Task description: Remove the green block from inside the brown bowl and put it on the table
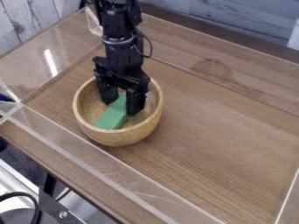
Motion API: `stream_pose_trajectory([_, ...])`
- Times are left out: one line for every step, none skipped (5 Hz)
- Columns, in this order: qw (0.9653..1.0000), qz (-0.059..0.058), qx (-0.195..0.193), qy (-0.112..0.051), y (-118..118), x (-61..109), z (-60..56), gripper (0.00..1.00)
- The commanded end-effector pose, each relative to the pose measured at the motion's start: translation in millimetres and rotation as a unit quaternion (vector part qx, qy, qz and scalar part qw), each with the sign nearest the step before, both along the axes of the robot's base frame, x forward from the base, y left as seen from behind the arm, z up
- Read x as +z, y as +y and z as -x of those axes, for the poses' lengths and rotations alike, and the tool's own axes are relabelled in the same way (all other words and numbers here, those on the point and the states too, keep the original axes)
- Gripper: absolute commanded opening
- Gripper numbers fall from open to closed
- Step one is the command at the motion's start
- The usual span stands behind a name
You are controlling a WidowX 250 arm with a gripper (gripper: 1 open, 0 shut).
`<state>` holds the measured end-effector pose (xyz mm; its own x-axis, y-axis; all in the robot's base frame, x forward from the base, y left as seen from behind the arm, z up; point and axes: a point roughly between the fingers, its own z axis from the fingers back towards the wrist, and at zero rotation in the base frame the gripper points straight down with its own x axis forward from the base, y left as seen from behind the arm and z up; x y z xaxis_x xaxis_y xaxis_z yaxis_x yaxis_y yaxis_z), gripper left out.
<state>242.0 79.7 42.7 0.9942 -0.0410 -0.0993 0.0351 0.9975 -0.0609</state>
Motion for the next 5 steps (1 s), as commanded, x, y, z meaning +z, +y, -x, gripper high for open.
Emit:
stream_pose_trajectory([0.9999,-0.007,0.004,-0.015,3.7,3.4,-5.5,0.00])
stream_pose_trajectory([0.9999,-0.007,0.005,-0.015,3.1,3.9,-5.7,0.00])
stream_pose_trajectory([0.9998,-0.008,0.007,-0.014,2.4,5.6,-5.7,0.00])
stream_pose_trajectory([0.9998,-0.008,0.008,-0.013,1.7,7.4,-5.8,0.00])
stream_pose_trajectory([0.9998,-0.009,0.010,-0.013,1.0,9.5,-5.9,0.00])
